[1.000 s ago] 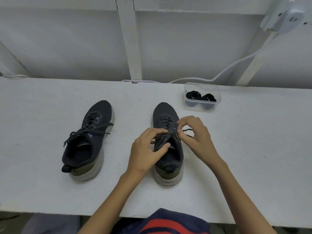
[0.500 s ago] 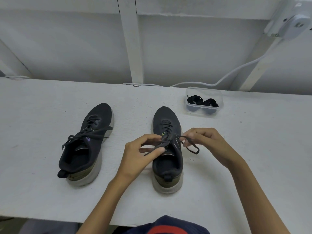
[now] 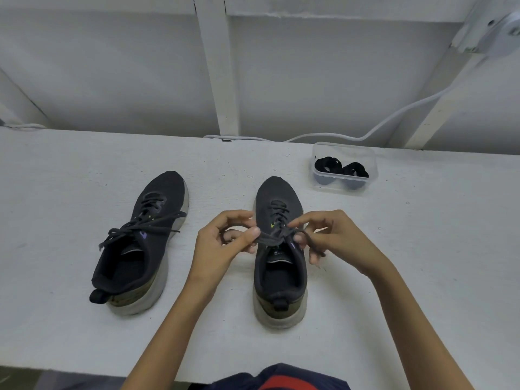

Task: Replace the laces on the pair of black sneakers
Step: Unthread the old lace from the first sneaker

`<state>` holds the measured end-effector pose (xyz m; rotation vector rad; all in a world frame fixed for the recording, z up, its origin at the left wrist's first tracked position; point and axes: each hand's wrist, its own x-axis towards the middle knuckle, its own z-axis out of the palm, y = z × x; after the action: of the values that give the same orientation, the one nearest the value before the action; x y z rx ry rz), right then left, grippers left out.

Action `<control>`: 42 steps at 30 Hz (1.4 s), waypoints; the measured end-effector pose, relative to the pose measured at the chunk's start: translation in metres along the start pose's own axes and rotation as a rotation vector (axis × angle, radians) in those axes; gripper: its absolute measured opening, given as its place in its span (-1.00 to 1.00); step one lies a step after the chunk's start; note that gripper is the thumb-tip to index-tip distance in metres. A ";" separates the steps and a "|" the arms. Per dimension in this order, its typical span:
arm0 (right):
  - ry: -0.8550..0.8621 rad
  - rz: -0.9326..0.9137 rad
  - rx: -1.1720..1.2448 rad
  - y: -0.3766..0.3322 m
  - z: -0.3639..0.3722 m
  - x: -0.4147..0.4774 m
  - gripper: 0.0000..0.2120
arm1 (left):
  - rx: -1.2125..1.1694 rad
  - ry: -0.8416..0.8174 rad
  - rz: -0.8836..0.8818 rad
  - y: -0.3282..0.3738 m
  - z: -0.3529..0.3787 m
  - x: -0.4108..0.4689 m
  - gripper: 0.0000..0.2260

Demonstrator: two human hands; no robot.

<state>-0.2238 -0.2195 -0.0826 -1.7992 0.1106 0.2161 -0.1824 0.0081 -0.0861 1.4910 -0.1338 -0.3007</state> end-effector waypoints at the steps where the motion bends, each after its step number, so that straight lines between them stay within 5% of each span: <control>1: 0.023 -0.021 -0.008 0.000 0.001 0.001 -0.88 | -0.014 0.009 -0.005 0.000 0.000 0.000 -0.79; 8: 0.103 -0.094 -0.066 0.003 0.001 0.003 -0.98 | -0.040 0.037 -0.033 0.001 -0.007 0.001 -0.74; 17: 0.097 -0.073 0.026 0.002 0.003 -0.003 -0.94 | 0.074 -0.101 -0.015 -0.002 -0.002 -0.011 -0.29; 21: 0.115 -0.112 0.065 0.004 -0.003 -0.005 -0.97 | 0.124 -0.018 0.002 0.006 -0.007 -0.010 -0.26; 29: 0.072 -0.135 -0.023 -0.001 -0.016 -0.006 -0.98 | 0.291 0.079 0.024 0.031 -0.036 -0.003 -0.39; 36: 0.036 -0.113 -0.025 0.002 -0.014 -0.006 -0.97 | 0.546 0.298 0.224 0.026 -0.059 0.004 -0.54; 42: 0.059 -0.080 0.006 0.003 -0.009 -0.007 -0.89 | 0.683 -0.001 0.434 0.015 -0.016 -0.011 -0.87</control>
<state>-0.2305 -0.2289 -0.0824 -1.8004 0.0810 0.1051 -0.1872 0.0278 -0.0718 2.0793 -0.5980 0.1153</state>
